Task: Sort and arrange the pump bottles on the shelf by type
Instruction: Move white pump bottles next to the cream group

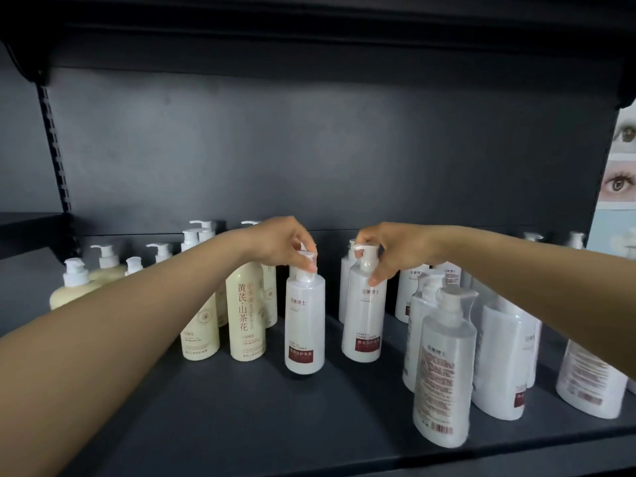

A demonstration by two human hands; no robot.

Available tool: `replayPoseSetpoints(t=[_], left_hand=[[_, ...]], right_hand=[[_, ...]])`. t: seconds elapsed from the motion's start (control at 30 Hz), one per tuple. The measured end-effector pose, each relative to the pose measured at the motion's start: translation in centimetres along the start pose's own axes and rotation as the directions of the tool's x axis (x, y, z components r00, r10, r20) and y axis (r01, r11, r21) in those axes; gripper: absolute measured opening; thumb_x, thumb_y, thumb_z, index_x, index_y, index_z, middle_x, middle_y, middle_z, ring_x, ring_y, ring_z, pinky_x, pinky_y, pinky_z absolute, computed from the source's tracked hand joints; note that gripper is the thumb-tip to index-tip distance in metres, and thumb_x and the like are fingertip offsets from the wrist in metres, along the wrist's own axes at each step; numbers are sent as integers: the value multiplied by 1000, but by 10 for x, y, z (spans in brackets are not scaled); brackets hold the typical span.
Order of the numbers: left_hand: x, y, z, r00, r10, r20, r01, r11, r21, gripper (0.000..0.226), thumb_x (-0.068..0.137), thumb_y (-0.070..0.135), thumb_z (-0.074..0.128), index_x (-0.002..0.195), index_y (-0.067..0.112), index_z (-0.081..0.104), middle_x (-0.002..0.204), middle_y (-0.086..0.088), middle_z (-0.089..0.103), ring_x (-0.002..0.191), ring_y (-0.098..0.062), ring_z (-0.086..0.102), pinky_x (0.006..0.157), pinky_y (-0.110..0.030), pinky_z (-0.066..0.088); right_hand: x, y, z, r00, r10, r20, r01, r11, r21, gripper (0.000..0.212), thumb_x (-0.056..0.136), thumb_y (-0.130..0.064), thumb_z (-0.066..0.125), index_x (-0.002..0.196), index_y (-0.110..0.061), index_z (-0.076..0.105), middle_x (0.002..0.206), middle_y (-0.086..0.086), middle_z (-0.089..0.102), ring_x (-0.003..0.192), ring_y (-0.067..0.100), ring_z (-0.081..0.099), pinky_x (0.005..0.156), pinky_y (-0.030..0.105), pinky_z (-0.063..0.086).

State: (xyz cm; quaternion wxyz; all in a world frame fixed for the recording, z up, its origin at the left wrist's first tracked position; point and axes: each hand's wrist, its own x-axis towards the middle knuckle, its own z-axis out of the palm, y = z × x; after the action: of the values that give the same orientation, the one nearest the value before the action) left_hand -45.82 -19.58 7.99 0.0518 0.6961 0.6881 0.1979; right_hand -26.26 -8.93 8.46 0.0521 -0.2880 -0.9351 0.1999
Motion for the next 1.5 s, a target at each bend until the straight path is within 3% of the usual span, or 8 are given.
replayPoseSetpoints(t=[0.33,0.37,0.57,0.63,0.77,0.9,1.17,1.5], left_hand=[[32,-31,23,986,-127,-110,121,991,-62,17,71,29,78,73,15,68,82,-10,63,100,-26,52,58,-17,35],[34,-32,23,984,-133,-119,125,989,-75,17,71,29,78,73,15,69,78,-8,64,67,4,38,58,-16,35],[35,-29,29,979,-106,-176,101,994,-36,42,72,23,78,59,1,45,65,-11,53,41,-8,45,42,-11,27],[33,-26,32,979,-78,-186,74,997,-30,39,74,21,77,66,2,43,82,-1,52,88,-2,28,44,-22,30],[33,-25,32,983,-105,-152,109,994,18,34,73,26,77,69,1,54,86,-14,55,92,-36,54,56,-26,40],[37,-19,18,979,-133,-151,135,991,-2,56,69,38,78,117,17,62,110,-3,67,102,-17,62,92,-25,46],[86,59,19,973,60,-224,-84,992,-98,43,77,22,73,118,15,61,118,-4,64,104,-14,62,97,-25,45],[187,112,64,1000,30,0,-30,997,65,50,84,20,66,131,11,51,135,-6,55,123,-18,53,107,-28,39]], right_hand=[[45,29,6,991,58,119,-55,998,-35,33,72,-8,79,91,-20,54,90,-3,59,88,21,65,69,25,53],[45,28,5,990,61,126,-56,997,-44,34,73,-7,79,94,-18,54,90,-4,59,88,19,65,66,23,51],[41,30,9,996,44,77,-37,995,-94,36,74,-11,78,98,-19,53,92,-4,57,81,13,59,60,17,44],[40,30,11,997,43,71,-36,995,-93,35,74,-11,77,95,-22,52,91,-6,56,81,12,58,60,16,43],[35,26,9,996,47,78,-41,996,-81,36,78,-10,74,104,-18,52,93,-7,55,83,10,56,63,16,44],[16,28,-19,999,40,-6,-39,999,28,43,82,-11,71,121,-15,52,117,0,60,102,18,60,83,24,51],[-27,106,-83,958,93,-273,-113,992,-59,35,80,-12,73,109,-25,58,117,-1,62,107,18,62,93,30,48],[6,199,-109,996,45,-76,-66,955,-288,56,82,-13,69,134,-20,49,136,3,54,124,19,52,103,32,41]])
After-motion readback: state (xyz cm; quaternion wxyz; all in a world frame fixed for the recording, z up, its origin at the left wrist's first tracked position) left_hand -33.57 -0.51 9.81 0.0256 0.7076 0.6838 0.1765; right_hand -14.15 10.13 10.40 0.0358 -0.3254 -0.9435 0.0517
